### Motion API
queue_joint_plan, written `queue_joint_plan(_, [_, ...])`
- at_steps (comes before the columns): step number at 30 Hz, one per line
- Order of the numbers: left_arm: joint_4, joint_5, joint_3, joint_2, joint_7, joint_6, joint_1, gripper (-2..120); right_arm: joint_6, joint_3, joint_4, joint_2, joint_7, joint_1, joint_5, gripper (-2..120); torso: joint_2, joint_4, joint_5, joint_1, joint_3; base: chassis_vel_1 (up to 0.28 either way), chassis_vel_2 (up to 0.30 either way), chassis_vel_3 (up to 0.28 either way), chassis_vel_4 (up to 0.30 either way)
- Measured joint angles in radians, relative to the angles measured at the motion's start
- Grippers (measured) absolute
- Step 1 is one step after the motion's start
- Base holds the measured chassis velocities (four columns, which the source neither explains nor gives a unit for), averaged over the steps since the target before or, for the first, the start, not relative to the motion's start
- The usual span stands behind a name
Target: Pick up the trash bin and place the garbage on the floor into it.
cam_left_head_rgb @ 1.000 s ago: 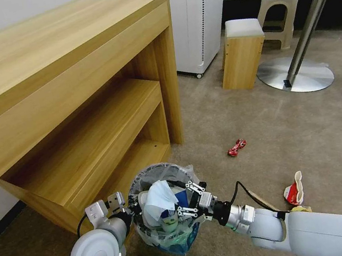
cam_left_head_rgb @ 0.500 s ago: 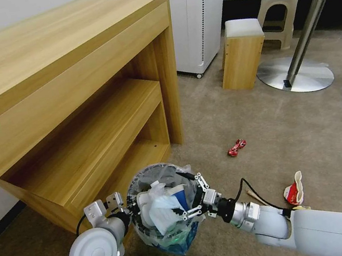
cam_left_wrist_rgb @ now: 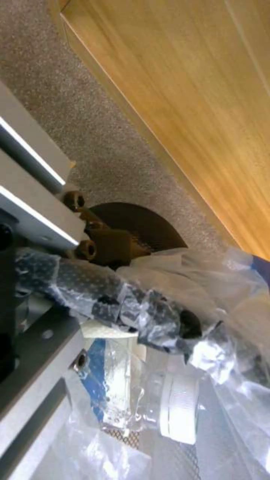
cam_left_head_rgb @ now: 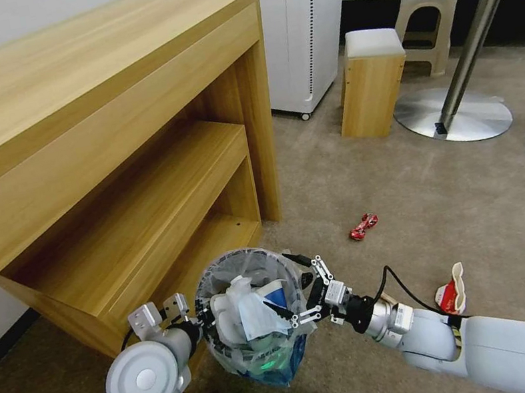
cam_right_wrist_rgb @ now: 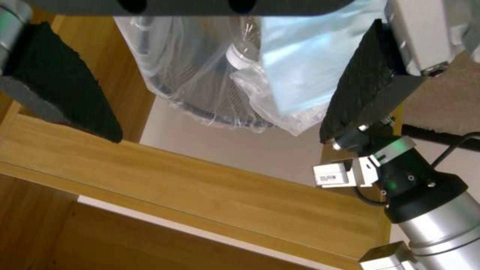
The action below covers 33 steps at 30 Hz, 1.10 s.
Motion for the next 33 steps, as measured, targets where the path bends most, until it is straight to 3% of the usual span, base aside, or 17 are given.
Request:
queue_joint_plan(12, [-0.006, 0.019, 0.025, -0.022, 0.005, 0.003, 0.012, 0, -0.018, 0.007, 0.015, 0.007, 0.048, -0.012, 0.002, 100, 0.0, 0.0, -0.0001, 0.0, 0.0, 0.0, 0.0, 0.0, 0.0])
queue_joint_plan(19, [0.016, 0.031, 0.032, -0.021, 0.014, 0.004, 0.007, 0, -0.054, 0.105, 0.075, 0.017, 0.075, -0.028, 0.057, 100, 0.0, 0.0001, 0.0, 0.0, 0.0, 0.0, 0.0, 0.0, 0.0])
queue_joint_plan(33, [0.021, 0.041, 0.021, -0.021, 0.019, 0.005, 0.026, 0, -0.067, 0.184, 0.099, 0.027, 0.104, -0.055, 0.065, 100, 0.0, 0.0001, -0.0001, 0.0, 0.0, 0.0, 0.0, 0.0, 0.0])
